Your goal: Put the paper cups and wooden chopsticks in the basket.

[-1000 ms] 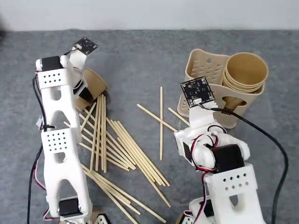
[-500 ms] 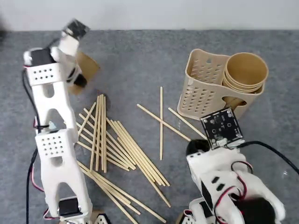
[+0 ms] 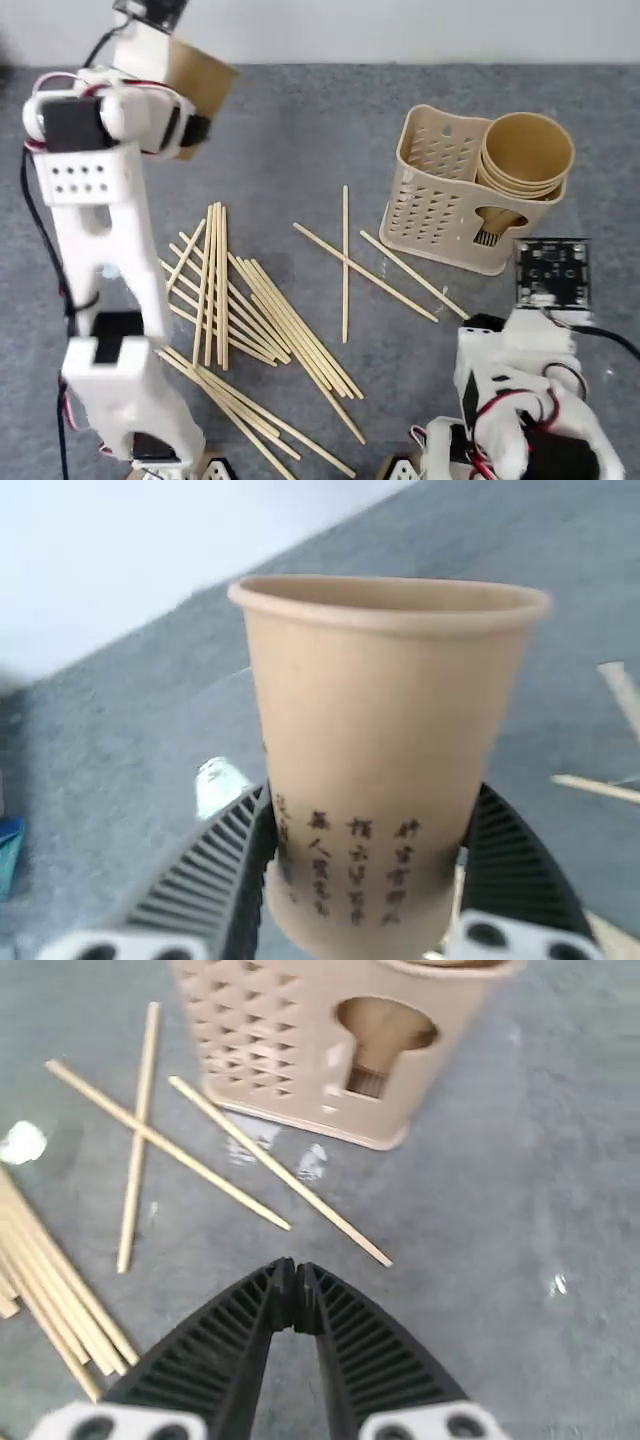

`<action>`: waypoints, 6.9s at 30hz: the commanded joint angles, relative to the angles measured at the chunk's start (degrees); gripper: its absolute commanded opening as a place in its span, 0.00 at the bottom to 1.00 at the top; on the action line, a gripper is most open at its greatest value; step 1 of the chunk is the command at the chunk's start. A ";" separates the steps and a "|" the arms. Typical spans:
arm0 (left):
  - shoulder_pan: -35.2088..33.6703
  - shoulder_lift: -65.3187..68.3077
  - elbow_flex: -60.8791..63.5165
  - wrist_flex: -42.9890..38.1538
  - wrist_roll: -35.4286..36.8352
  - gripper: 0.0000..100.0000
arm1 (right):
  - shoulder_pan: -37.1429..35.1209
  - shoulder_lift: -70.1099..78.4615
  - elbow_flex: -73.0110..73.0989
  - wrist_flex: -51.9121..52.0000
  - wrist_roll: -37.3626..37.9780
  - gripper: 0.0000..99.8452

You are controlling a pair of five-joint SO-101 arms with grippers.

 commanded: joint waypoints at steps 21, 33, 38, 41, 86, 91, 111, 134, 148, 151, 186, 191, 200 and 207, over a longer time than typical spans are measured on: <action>34.29 -22.68 12.18 -16.88 29.80 0.21 | 17.71 -0.22 1.14 1.89 -8.44 0.01; 43.08 -22.68 37.93 -54.86 34.90 0.22 | 17.45 -9.36 1.14 2.07 -8.79 0.01; 45.63 -22.68 47.96 -68.40 34.90 0.22 | 17.36 -19.03 1.23 1.98 -8.88 0.01; 46.24 -22.24 51.56 -73.85 34.90 0.22 | 17.36 -21.67 3.60 0.92 -10.81 0.01; 44.92 7.56 32.57 -80.44 35.08 0.27 | 5.76 -22.64 10.73 -3.12 -15.82 0.01; 45.80 7.03 31.96 -78.77 35.08 0.27 | 5.76 -22.64 10.73 -3.21 -15.82 0.01; 44.92 12.57 17.89 -68.48 39.21 0.35 | 5.76 -22.64 10.73 -3.30 -15.82 0.01; 44.92 14.15 11.30 -56.44 39.38 0.36 | 5.76 -22.64 10.73 -3.30 -15.82 0.01; 44.84 10.99 0.75 -45.19 41.58 0.37 | 5.76 -22.64 10.81 -3.30 -15.65 0.01; 44.84 10.99 -2.15 -40.18 41.41 0.36 | 5.76 -22.64 10.99 -3.30 -15.65 0.01; 45.63 20.04 -18.07 -21.89 41.23 0.01 | 5.76 -22.64 11.16 -3.21 -15.74 0.01; 46.95 20.22 -18.68 -21.54 41.23 0.01 | 5.76 -22.64 11.16 -3.03 -15.82 0.01; 47.47 28.13 -19.03 -28.22 41.23 0.01 | 5.76 -22.64 11.16 -3.03 -15.82 0.01; 47.47 32.62 -19.12 -29.27 41.23 0.01 | 5.76 -22.64 11.16 -3.03 -15.82 0.01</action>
